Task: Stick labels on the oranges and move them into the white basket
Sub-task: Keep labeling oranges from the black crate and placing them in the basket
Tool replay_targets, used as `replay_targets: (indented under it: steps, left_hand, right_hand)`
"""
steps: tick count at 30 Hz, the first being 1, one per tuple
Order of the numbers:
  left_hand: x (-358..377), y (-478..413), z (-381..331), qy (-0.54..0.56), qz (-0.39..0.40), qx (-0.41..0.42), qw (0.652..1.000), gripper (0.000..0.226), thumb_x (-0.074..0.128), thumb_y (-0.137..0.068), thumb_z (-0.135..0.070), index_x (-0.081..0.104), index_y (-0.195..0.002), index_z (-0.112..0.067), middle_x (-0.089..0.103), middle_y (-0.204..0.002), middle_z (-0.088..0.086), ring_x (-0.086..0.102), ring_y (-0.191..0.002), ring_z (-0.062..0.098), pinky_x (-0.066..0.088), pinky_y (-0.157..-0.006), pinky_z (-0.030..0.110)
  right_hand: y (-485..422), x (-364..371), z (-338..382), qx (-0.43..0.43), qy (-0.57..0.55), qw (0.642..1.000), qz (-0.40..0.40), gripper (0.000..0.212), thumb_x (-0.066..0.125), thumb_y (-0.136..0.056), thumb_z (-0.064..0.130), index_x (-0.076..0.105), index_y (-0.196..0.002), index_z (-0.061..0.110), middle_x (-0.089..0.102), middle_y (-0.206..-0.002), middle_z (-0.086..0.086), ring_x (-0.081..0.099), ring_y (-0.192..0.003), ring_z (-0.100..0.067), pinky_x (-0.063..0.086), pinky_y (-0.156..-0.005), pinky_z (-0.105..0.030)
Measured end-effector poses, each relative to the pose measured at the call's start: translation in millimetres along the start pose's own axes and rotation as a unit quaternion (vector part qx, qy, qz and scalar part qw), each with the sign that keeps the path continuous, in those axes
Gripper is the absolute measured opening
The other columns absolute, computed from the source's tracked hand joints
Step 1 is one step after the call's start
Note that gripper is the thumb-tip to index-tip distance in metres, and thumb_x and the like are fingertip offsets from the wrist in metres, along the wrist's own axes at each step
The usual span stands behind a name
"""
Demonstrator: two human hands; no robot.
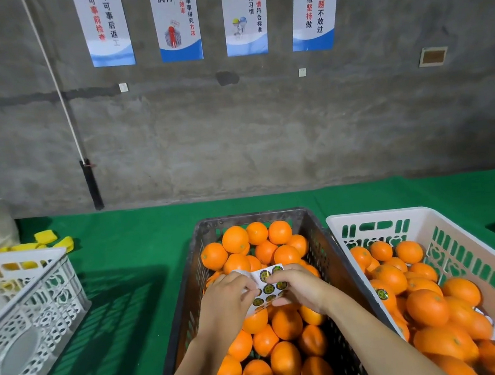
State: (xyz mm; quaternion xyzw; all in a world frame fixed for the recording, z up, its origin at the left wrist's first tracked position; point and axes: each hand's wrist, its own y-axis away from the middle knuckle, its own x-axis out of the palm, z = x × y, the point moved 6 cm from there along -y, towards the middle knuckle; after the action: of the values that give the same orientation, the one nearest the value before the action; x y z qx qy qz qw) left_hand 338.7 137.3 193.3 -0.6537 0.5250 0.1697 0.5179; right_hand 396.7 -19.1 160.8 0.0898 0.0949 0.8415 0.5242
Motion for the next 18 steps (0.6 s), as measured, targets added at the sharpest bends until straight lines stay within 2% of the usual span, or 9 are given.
replay_targets:
  steps: [2, 4, 7, 9, 11, 15, 17, 18]
  left_hand:
    - [0.1, -0.4, -0.3, -0.004, 0.0, -0.001, 1.0, 0.008, 0.066, -0.093, -0.03, 0.07, -0.086, -0.029, 0.064, -0.092, -0.015, 0.053, -0.087, 0.007, 0.031, -0.067, 0.012]
    - [1.2, -0.5, 0.5, 0.005, 0.008, -0.015, 1.0, 0.008, 0.065, -0.094, -0.031, 0.068, -0.086, -0.03, 0.061, -0.087, -0.018, 0.053, -0.086, 0.005, 0.032, -0.065, 0.01]
    - [5.8, 0.3, 5.8, 0.043, 0.031, -0.07, 0.996, 0.011, 0.062, -0.096, -0.035, 0.061, -0.085, -0.037, 0.056, -0.08, -0.02, 0.053, -0.081, 0.004, 0.038, -0.062, 0.016]
    - [8.7, 2.2, 11.3, 0.081, 0.037, -0.114, 0.99, 0.015, 0.062, -0.095, -0.034, 0.059, -0.08, -0.038, 0.058, -0.075, -0.018, 0.054, -0.074, 0.003, 0.042, -0.061, 0.022]
    - [10.9, 4.3, 17.6, 0.103, 0.042, -0.146, 0.983, 0.013, 0.064, -0.094, -0.033, 0.061, -0.082, -0.036, 0.061, -0.078, -0.017, 0.056, -0.076, 0.001, 0.045, -0.062, 0.023]
    - [20.5, 7.4, 28.0, 0.083, 0.086, -0.189, 0.975, 0.008, 0.064, -0.095, -0.031, 0.066, -0.088, -0.027, 0.064, -0.086, -0.01, 0.056, -0.078, 0.003, 0.042, -0.06, 0.024]
    - [30.2, 8.5, 33.9, 0.082, 0.122, -0.218, 0.965, 0.01, 0.064, -0.095, -0.028, 0.069, -0.089, -0.021, 0.068, -0.09, -0.001, 0.059, -0.076, 0.015, 0.04, -0.059, 0.026]
    - [36.9, 8.8, 35.5, 0.08, 0.148, -0.221, 0.961, 0.011, 0.063, -0.095, -0.027, 0.07, -0.09, -0.021, 0.069, -0.092, 0.0, 0.058, -0.074, 0.014, 0.039, -0.058, 0.024]
  right_hand:
    - [-1.7, -1.7, 0.6, -0.008, -0.008, 1.0, -0.023, 0.016, 0.069, -0.09, 0.021, 0.074, -0.101, 0.01, 0.076, -0.1, -0.014, 0.074, -0.095, -0.027, 0.059, -0.073, -0.033]
    - [-2.7, -10.2, 2.2, -0.021, -0.024, 0.996, -0.083, 0.013, 0.068, -0.091, 0.022, 0.075, -0.095, 0.012, 0.077, -0.095, -0.011, 0.075, -0.086, -0.024, 0.058, -0.065, -0.031]
    - [-2.8, -31.6, 5.4, -0.055, -0.021, 0.978, -0.199, 0.022, 0.061, -0.096, 0.023, 0.073, -0.101, 0.005, 0.078, -0.092, -0.007, 0.075, -0.083, -0.022, 0.06, -0.072, -0.038]
    - [1.1, -41.0, 9.1, -0.081, 0.001, 0.963, -0.258, 0.029, 0.058, -0.098, 0.021, 0.066, -0.097, -0.007, 0.076, -0.09, -0.014, 0.073, -0.086, -0.029, 0.059, -0.078, -0.046]
    - [5.1, -42.1, 13.9, -0.104, 0.055, 0.95, -0.291, 0.035, 0.054, -0.099, 0.025, 0.061, -0.09, -0.008, 0.071, -0.091, -0.022, 0.069, -0.09, -0.037, 0.056, -0.082, -0.053]
    - [16.4, -38.2, 28.9, -0.166, 0.217, 0.897, -0.348, 0.038, 0.045, -0.104, 0.037, 0.066, -0.084, 0.012, 0.071, -0.078, -0.002, 0.069, -0.075, -0.017, 0.058, -0.069, -0.044]
    - [22.8, -36.1, 34.6, -0.196, 0.281, 0.861, -0.376, 0.035, 0.041, -0.105, 0.038, 0.068, -0.096, 0.017, 0.071, -0.09, 0.001, 0.068, -0.085, -0.017, 0.058, -0.07, -0.04]
    - [26.1, -35.8, 37.3, -0.211, 0.307, 0.841, -0.392, 0.034, 0.04, -0.105, 0.036, 0.068, -0.104, 0.017, 0.071, -0.097, 0.0, 0.067, -0.089, -0.018, 0.058, -0.073, -0.04]
